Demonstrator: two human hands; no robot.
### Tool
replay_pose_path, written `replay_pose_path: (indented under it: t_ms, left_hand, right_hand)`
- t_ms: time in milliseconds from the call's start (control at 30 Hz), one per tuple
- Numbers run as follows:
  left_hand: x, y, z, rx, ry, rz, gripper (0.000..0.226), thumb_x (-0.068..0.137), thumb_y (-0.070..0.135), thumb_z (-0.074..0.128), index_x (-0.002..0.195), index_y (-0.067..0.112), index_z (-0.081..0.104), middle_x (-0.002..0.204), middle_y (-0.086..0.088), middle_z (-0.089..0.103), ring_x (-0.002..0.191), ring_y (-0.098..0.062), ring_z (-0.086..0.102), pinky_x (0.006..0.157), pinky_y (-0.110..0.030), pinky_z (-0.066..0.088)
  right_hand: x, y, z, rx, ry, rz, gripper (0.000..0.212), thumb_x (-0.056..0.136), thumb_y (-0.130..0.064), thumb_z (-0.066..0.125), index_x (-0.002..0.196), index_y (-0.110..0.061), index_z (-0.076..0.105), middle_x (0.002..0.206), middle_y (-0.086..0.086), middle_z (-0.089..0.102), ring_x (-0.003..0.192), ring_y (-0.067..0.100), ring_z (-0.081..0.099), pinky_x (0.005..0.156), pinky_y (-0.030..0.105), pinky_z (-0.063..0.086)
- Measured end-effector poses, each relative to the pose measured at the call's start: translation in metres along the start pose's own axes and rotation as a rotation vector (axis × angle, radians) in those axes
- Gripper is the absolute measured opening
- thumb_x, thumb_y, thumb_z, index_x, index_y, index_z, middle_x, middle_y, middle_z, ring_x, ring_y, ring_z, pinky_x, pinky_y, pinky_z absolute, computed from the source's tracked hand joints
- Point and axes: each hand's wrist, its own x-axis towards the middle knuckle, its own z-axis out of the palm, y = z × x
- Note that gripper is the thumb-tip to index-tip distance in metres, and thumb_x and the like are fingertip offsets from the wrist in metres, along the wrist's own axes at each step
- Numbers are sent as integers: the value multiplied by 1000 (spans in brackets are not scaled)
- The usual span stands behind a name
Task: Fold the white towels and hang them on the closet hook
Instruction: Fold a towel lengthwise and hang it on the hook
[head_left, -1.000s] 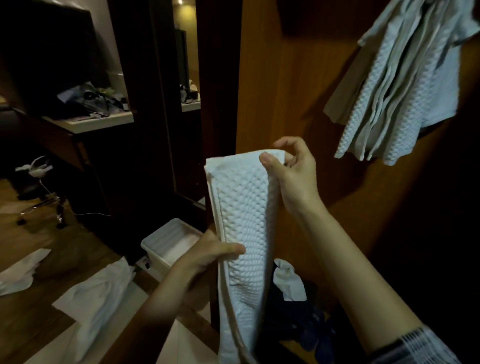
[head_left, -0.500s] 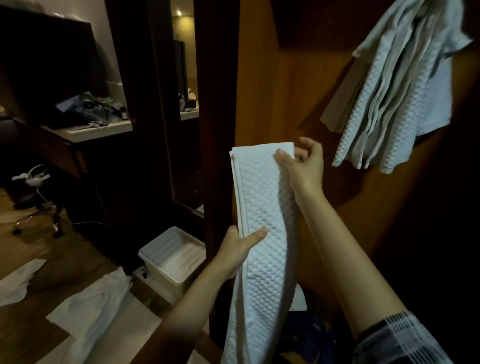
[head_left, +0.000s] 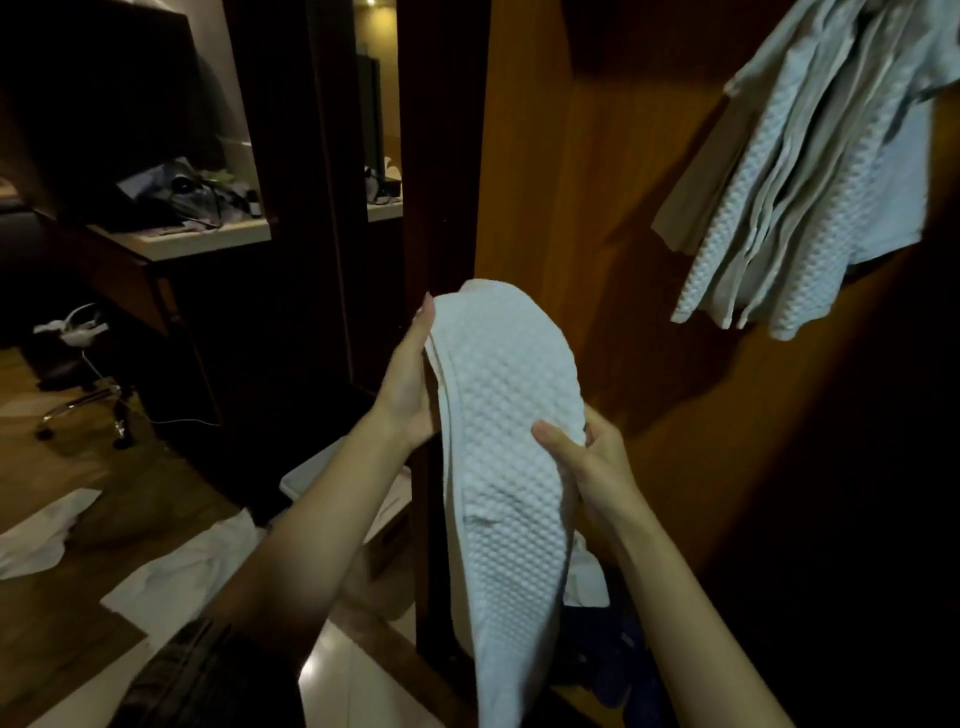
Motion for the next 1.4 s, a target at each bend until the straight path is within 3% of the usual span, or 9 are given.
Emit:
replay_pose_path:
  t_ms: [133, 233, 367, 567, 800, 933, 1000, 1233, 1400]
  left_hand:
    - [-19, -28, -9, 111, -121, -150, 87, 54, 62, 75, 124, 14, 56, 118, -10, 66, 107, -23, 64, 89, -37, 54]
    - [-27, -39, -18, 240, -168, -198, 58, 68, 38, 65, 120, 17, 53, 90, 5, 75, 83, -8, 71, 71, -22, 57]
    - [-31, -44, -22, 581, -243, -150, 51, 64, 24, 81, 107, 35, 55, 103, 13, 71, 98, -5, 66, 84, -25, 54]
    - [-22, -51, -3, 353, -25, -32, 38, 64, 26, 78, 100, 25, 65, 94, 2, 74, 90, -15, 70, 76, -34, 56]
    - [0, -48, 10, 222, 495, -79, 84, 49, 48, 86, 117, 18, 48, 113, -12, 64, 98, -31, 65, 86, -49, 53]
    - [6, -38, 4, 62, 600, -133, 108, 65, 42, 83, 148, 23, 17, 122, -18, 59, 99, -31, 64, 81, -45, 55]
    - [3, -31, -5, -49, 515, -136, 81, 73, 43, 77, 140, 15, 40, 119, -18, 61, 96, -31, 67, 74, -41, 56]
    - [-22, -52, -19, 37, 19, -161, 56, 63, 48, 68, 110, 19, 63, 108, -4, 71, 99, -18, 68, 80, -33, 55]
    - [-15, -50, -5, 582, 1, -63, 27, 77, 34, 72, 98, 34, 55, 96, 18, 68, 93, -3, 64, 72, -18, 51]
  right_hand:
    - [16, -20, 7, -8, 42, -46, 38, 75, -33, 70, 110, -21, 62, 105, -1, 72, 95, 18, 70, 69, 25, 56]
    - [28, -25, 7, -30, 85, 2, 21, 84, -28, 66, 104, -20, 64, 96, -3, 74, 88, 16, 71, 63, 24, 56]
    - [40, -23, 3, -65, 84, 96, 24, 88, -30, 63, 107, -16, 65, 103, 5, 72, 92, 19, 70, 75, 36, 58]
    - [42, -18, 0, 15, -39, 150, 50, 81, -45, 67, 123, -21, 57, 114, 2, 69, 102, 18, 67, 75, 30, 57]
    - [11, 33, -9, -64, -207, 310, 69, 67, -60, 74, 124, -26, 55, 119, -5, 67, 110, 15, 63, 92, 36, 50]
    - [-7, 55, -27, -70, -409, 510, 66, 61, -37, 85, 120, -21, 58, 119, -3, 67, 111, 16, 62, 86, 28, 52]
    - [-8, 54, -33, 4, -426, 493, 63, 65, -21, 82, 123, -15, 57, 122, 3, 65, 113, 21, 61, 83, 27, 53]
    - [5, 14, -24, 21, -203, 376, 35, 64, -4, 48, 59, -31, 69, 57, -13, 62, 47, 1, 56, 40, 15, 38]
    - [16, 8, -20, -486, 321, 181, 48, 83, 1, 59, 125, -18, 47, 94, -2, 58, 87, 14, 60, 75, 32, 54]
